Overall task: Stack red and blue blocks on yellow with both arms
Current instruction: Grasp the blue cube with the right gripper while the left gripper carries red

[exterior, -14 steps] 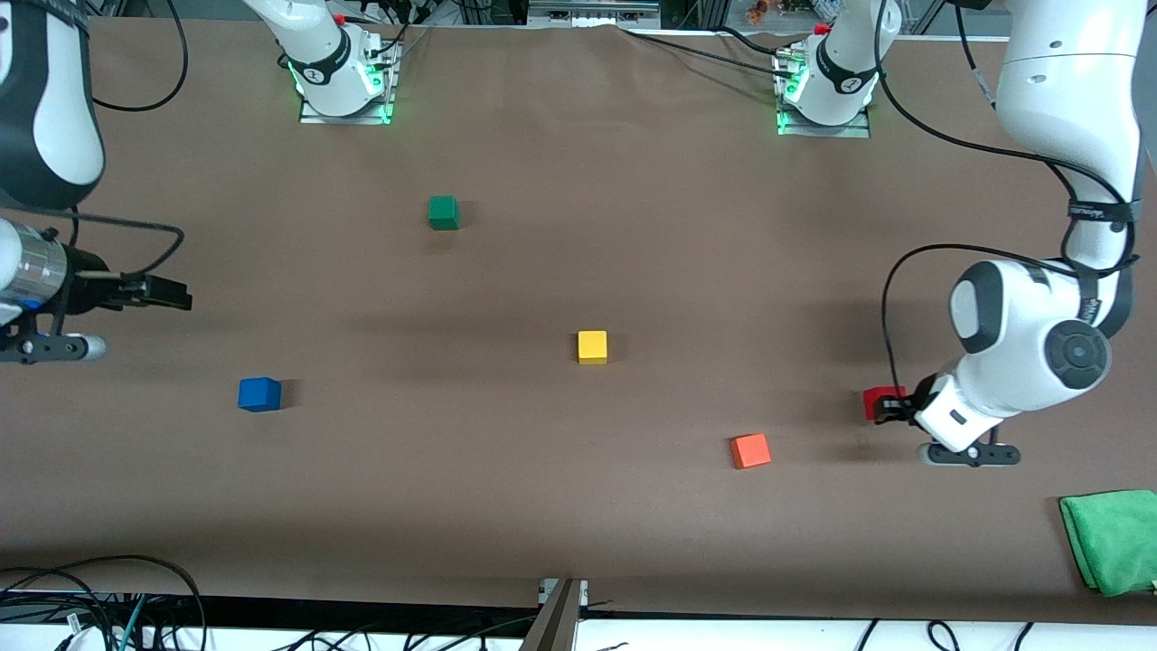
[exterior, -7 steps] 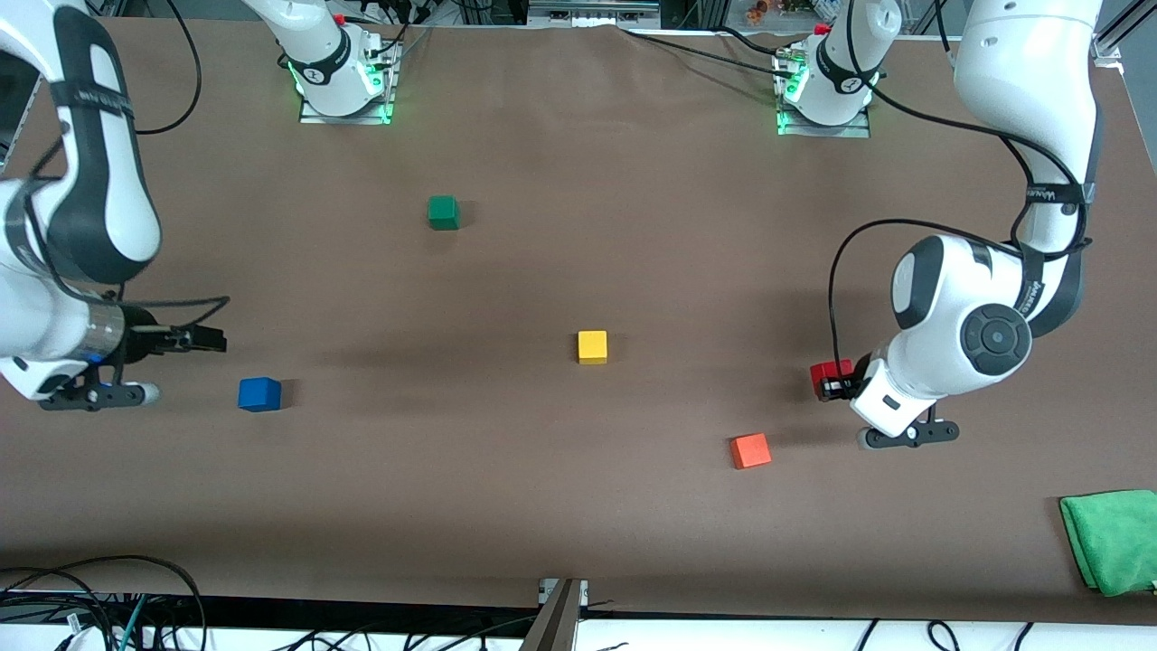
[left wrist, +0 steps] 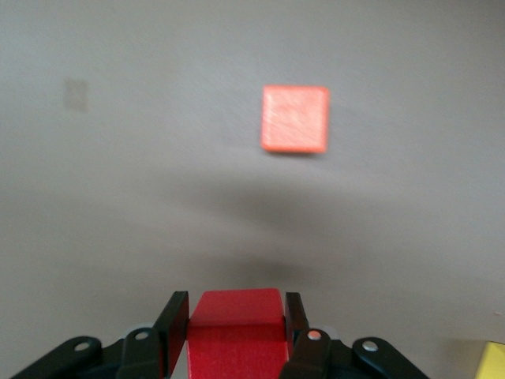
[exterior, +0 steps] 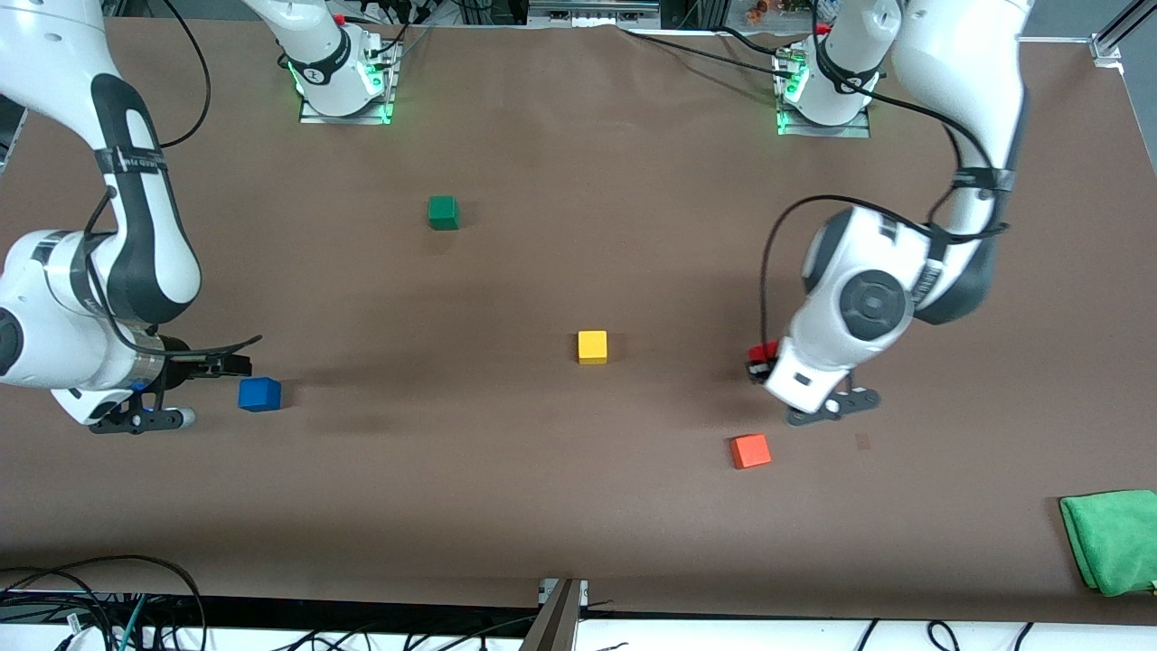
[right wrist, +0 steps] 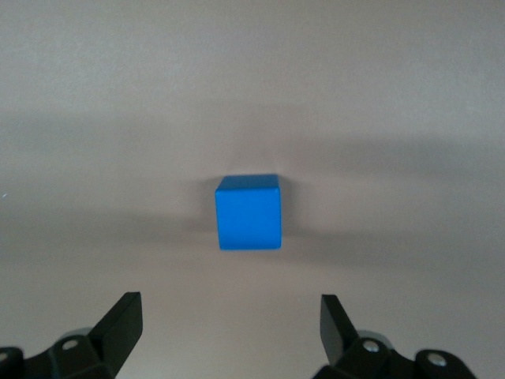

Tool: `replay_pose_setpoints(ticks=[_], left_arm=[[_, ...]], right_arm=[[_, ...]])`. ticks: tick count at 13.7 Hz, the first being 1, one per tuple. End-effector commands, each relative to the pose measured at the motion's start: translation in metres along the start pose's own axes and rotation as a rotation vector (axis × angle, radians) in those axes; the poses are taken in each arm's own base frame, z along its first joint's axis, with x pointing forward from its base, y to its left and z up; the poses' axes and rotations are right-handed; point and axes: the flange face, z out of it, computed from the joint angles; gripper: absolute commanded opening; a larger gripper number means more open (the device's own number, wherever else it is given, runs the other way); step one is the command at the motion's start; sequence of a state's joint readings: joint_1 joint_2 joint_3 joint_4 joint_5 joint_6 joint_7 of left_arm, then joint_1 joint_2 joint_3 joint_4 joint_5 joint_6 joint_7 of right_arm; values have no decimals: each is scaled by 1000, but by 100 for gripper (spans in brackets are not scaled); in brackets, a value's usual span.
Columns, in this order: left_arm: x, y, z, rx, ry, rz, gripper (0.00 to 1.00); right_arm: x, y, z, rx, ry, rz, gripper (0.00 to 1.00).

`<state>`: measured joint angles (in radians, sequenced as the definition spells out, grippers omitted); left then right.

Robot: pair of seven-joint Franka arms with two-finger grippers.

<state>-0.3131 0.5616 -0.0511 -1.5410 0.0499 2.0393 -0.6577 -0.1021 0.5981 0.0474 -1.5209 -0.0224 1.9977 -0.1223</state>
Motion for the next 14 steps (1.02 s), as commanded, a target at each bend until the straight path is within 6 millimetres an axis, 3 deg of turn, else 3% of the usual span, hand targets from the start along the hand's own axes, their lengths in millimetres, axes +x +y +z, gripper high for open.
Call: replay_pose_setpoints(ticks=[1,4,7,9,12,14], left_arm=[[-26,30,-9,44,13,-50,0],[-52,75,-36,71,6,-93,0],[-78,102,-37,79,11,-124,0],[-93,118,-20,113,23,-143,0],[-89,151,-3,108,67,-212,0],[-85,163,-7,83,85,-252,0]], right_arm=[[2,11,19,-4,25,-33,100],[7,14,38,-5,45,-33,100],[11,14,53,-5,62,-30,100],[14,12,62,-4,71,-31,100],[15,11,77,-3,70,-31,100],[12,9,86,-3,73,-33,100]])
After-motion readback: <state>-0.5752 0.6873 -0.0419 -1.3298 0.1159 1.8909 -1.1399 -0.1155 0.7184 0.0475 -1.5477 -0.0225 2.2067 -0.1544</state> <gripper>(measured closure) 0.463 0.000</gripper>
